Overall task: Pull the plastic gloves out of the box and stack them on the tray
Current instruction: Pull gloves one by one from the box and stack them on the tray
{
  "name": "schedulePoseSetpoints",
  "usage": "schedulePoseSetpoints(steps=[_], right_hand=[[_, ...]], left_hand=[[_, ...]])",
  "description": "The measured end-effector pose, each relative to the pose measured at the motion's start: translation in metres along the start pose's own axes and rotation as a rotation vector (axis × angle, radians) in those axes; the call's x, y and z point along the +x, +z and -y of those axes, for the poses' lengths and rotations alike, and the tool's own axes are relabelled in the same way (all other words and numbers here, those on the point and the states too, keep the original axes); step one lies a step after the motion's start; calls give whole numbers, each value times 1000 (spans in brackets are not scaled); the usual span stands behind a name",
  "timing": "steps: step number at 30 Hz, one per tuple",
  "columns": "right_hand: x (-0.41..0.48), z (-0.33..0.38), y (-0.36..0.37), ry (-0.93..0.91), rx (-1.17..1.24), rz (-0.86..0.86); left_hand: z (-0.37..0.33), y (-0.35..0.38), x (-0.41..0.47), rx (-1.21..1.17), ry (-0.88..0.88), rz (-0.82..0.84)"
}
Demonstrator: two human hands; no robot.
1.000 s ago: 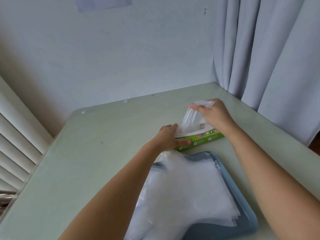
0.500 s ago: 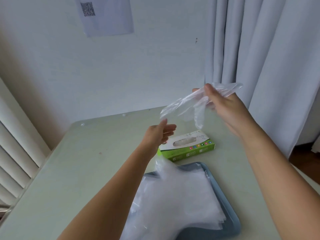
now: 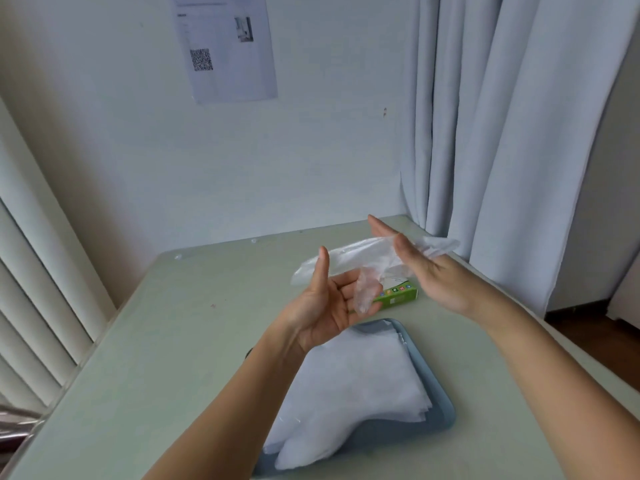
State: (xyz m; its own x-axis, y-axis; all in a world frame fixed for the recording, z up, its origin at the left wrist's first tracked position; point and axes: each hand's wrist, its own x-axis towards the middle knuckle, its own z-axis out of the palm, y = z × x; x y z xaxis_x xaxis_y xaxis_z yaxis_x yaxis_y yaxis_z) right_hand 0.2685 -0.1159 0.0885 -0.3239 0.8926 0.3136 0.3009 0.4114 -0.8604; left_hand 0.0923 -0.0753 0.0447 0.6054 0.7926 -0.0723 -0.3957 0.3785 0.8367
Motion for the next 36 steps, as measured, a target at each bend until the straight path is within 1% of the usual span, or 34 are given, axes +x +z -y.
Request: schedulePoseSetpoints(steps=[2,3,5,6,8,9,10,11,12,13,14,15,16,17,18,19,20,21,22,23,24,25,26,29,30,33,36], right_hand=[[-11,-4,6,-1,-34,29],[-17,-6,9,-4,-102,53],[-30,-13,11,-11,-338,100],[-37,-16,11,-30,-515,129],[-50,-21,10,-128,-922,152],[-57,-25,10,-141,-1032,140],[-64,-28,11,-105,-1033,115],[-69,-31,15,-51,-942,50],[-73,-36,18,15,-771,-58],[-77,-39,23,103,-500,-185],[-80,-39,30,227,-131,-258],[-83,-37,37,345,252,-235],[-86,-35,46,446,554,-128],[-86,-32,55,520,748,-6],[-86,-30,64,531,845,114],[-85,-27,73,494,905,215],[-85,-25,82,441,946,266],[-83,-23,89,394,993,273],[-82,-19,95,344,1048,243],[-80,-15,98,311,1120,203],[-78,-14,99,289,1183,142],[-76,-14,98,262,1174,56],[-74,-12,96,237,1081,-35],[-66,-9,91,227,528,-259],[-63,-12,90,250,388,-322],[-49,-29,82,323,216,-380],[-36,-51,69,362,8,-371]], left_hand=[[2,0,-10,22,31,-29],[3,-1,-16,38,35,-49],[3,-5,-27,74,40,-102],[3,-7,-32,110,54,-118],[0,-14,-46,181,97,-133],[-4,-15,-54,194,122,-132],[-8,-18,-59,182,147,-121],[-13,-18,-68,143,169,-101],[-16,-19,-74,69,180,-69],[-20,-18,-81,-11,172,-25],[-22,-19,-86,-75,168,33],[-25,-17,-91,-102,174,80],[-26,-17,-94,-108,175,146],[-27,-15,-97,-124,163,206],[-29,-15,-98,-184,135,295],[-30,-12,-102,-243,99,379],[-29,-11,-105,-248,89,417],[-29,-9,-108,-174,128,417],[-29,-11,-110,-90,114,400],[-27,-14,-111,-16,92,355],[-24,-20,-112,117,136,238],[-22,-21,-114,217,151,138],[-19,-23,-115,270,150,54],[-3,-31,-113,370,159,-264],[4,-31,-113,407,151,-352],[25,-32,-114,486,122,-498],[38,-34,-118,631,82,-571]])
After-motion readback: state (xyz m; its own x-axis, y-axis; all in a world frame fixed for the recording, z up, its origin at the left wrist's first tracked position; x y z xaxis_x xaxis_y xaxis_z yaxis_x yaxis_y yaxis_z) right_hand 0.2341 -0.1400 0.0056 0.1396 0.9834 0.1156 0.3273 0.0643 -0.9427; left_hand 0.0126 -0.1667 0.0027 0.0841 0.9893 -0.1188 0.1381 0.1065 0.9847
